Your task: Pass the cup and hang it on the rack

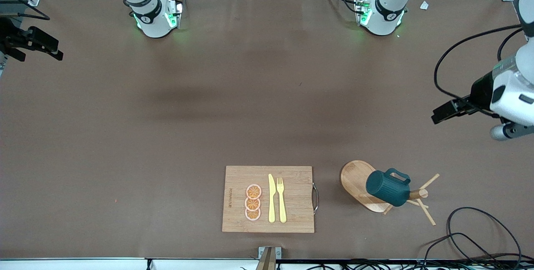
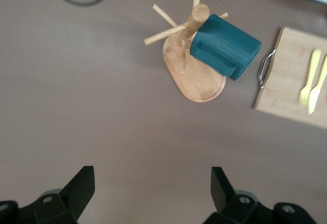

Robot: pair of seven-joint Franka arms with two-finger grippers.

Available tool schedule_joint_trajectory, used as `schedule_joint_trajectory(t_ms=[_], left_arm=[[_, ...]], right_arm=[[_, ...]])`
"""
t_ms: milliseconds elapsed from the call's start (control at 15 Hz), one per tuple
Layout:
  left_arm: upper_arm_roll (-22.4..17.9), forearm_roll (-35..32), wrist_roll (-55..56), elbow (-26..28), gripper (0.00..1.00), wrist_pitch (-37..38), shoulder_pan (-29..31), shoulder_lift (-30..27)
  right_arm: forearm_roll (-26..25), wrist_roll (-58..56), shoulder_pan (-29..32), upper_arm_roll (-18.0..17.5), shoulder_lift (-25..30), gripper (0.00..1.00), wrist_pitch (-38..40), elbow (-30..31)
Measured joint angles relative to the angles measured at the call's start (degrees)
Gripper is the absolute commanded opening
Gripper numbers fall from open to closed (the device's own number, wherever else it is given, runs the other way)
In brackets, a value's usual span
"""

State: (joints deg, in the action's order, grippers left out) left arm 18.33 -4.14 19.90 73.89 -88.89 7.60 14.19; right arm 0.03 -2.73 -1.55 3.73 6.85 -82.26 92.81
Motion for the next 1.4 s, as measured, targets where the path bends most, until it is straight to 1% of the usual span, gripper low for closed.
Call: schedule_joint_trajectory(t_ms=[133,267,333,400,467,600,800,1000,1400], left_arm=[[-3.4,-0.2,-7.5,2.8,1.00,0.6,-1.8,-3.5],[-7.6,-0.1,-13.1,7.3,1.00,1.7,-4.4,-7.8],[-10.1,0.3,-14.4,10.2,1.00,1.9,-6.6,-10.3],[-11.6,1.1,-14.7,12.9,1.00,2.0,-8.3,-12.6],[-12.3,2.1,-14.7,15.3,1.00,2.0,-9.4,-14.7],[-12.6,3.3,-14.6,19.2,1.00,2.0,-10.9,-18.2],[-12.6,3.5,-14.3,22.2,1.00,1.9,-11.6,-21.4],[-13.0,3.5,-14.6,22.6,1.00,1.8,-11.5,-22.2],[-13.2,3.5,-14.7,21.9,1.00,1.3,-11.2,-21.8]], right_arm=[[0.0,0.0,0.0,0.0,0.0,1.00,0.0,0.0],[0.0,0.0,0.0,0.0,0.0,1.00,0.0,0.0],[0.0,0.0,0.0,0.0,0.0,1.00,0.0,0.0],[0.0,0.0,0.0,0.0,0.0,1.00,0.0,0.0],[0.0,0.0,0.0,0.0,0.0,1.00,0.0,0.0],[0.0,0.0,0.0,0.0,0.0,1.00,0.0,0.0],[0.0,0.0,0.0,0.0,0.0,1.00,0.0,0.0],[0.0,0.0,0.0,0.0,0.0,1.00,0.0,0.0],[0.0,0.0,0.0,0.0,0.0,1.00,0.0,0.0]])
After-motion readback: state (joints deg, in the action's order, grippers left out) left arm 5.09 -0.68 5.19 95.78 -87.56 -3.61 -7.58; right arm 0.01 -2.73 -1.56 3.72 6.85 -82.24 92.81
